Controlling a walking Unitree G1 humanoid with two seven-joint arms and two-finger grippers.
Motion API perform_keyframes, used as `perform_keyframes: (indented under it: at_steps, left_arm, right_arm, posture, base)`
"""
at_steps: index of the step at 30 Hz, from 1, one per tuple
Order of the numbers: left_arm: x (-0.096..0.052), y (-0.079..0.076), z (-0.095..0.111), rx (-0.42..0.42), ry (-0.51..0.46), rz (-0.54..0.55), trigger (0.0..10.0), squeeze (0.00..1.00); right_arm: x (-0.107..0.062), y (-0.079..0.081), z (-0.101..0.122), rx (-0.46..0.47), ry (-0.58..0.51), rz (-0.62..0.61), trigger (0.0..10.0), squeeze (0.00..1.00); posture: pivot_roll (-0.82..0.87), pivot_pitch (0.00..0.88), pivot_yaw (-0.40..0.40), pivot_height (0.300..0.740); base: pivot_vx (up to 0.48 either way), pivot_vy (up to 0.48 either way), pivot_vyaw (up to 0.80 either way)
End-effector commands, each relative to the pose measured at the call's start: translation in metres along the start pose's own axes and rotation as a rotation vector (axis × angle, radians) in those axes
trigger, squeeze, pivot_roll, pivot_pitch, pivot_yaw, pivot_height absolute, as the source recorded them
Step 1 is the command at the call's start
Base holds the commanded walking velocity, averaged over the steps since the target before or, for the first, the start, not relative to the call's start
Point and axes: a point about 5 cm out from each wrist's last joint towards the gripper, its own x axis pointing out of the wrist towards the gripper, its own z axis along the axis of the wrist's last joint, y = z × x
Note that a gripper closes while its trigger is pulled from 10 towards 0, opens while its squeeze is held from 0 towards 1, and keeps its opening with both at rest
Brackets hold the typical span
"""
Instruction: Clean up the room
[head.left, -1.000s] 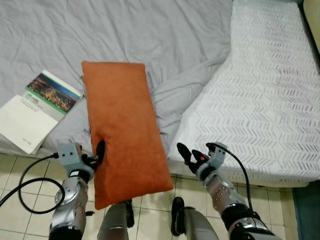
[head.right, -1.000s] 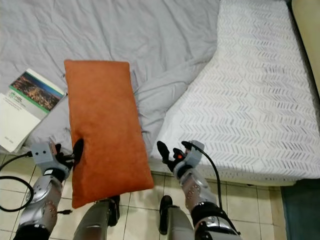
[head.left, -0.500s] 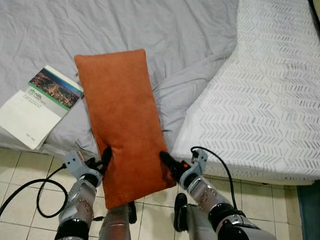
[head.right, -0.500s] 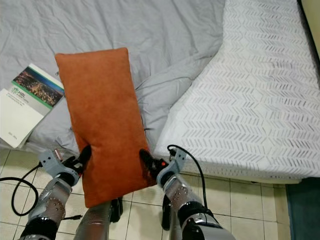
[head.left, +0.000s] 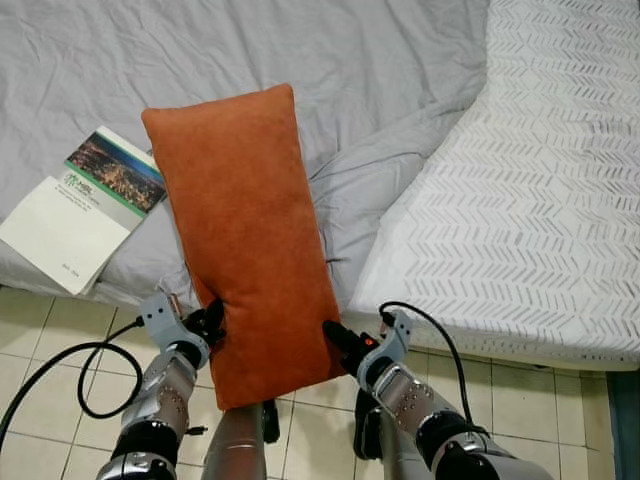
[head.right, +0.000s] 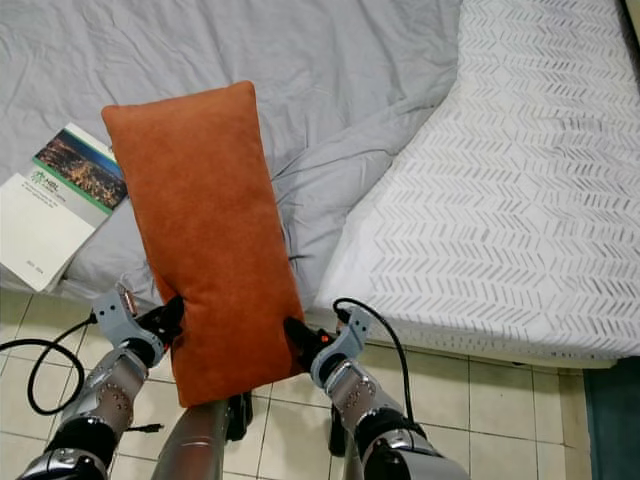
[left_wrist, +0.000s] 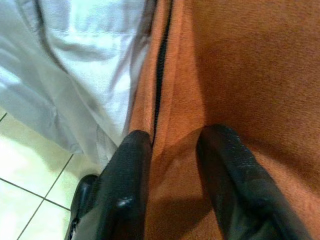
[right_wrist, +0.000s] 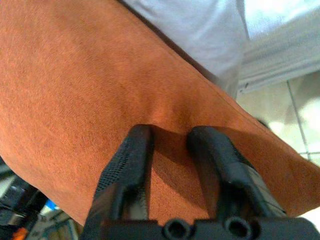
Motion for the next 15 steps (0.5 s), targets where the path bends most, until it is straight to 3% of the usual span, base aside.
perform_keyframes:
  at_steps: [1, 8, 12, 14, 15]
  left_arm:
    - [-0.008, 0.003, -0.033, -0.011, 0.134, 0.017, 0.0, 0.0]
    - [-0.004, -0.002, -0.027, -0.019, 0.11, -0.009, 0.0, 0.0]
    - [-0.002, -0.005, -0.024, -0.003, 0.098, -0.02, 0.0, 0.0]
    - [-0.002, -0.005, -0.024, -0.002, 0.098, -0.022, 0.0, 0.0]
    - [-0.003, -0.005, -0.025, 0.005, 0.095, -0.025, 0.0, 0.0]
  right_arm:
    - [0.004, 0.015, -0.038, 0.021, 0.088, 0.033, 0.0, 0.0]
    - [0.01, 0.031, -0.049, -0.075, 0.094, 0.05, 0.0, 0.0]
    - [0.012, 0.033, -0.047, -0.253, 0.11, 0.042, 0.0, 0.0]
    - [0.012, 0.032, -0.046, -0.293, 0.11, 0.031, 0.0, 0.0]
    - [0.012, 0.031, -0.038, -0.386, 0.088, 0.045, 10.0, 1.0]
  posture:
    - [0.12, 0.531, -0.047, 0.74]
    - [0.13, 0.533, -0.042, 0.74]
    - [0.12, 0.54, -0.047, 0.74]
    - [0.12, 0.54, -0.047, 0.74]
    - [0.12, 0.547, -0.05, 0.74]
  base:
    - [0.0, 0.0, 0.0]
    - [0.0, 0.0, 0.0]
    - [0.0, 0.0, 0.0]
    - [0.0, 0.0, 0.0]
    - [0.0, 0.0, 0.0]
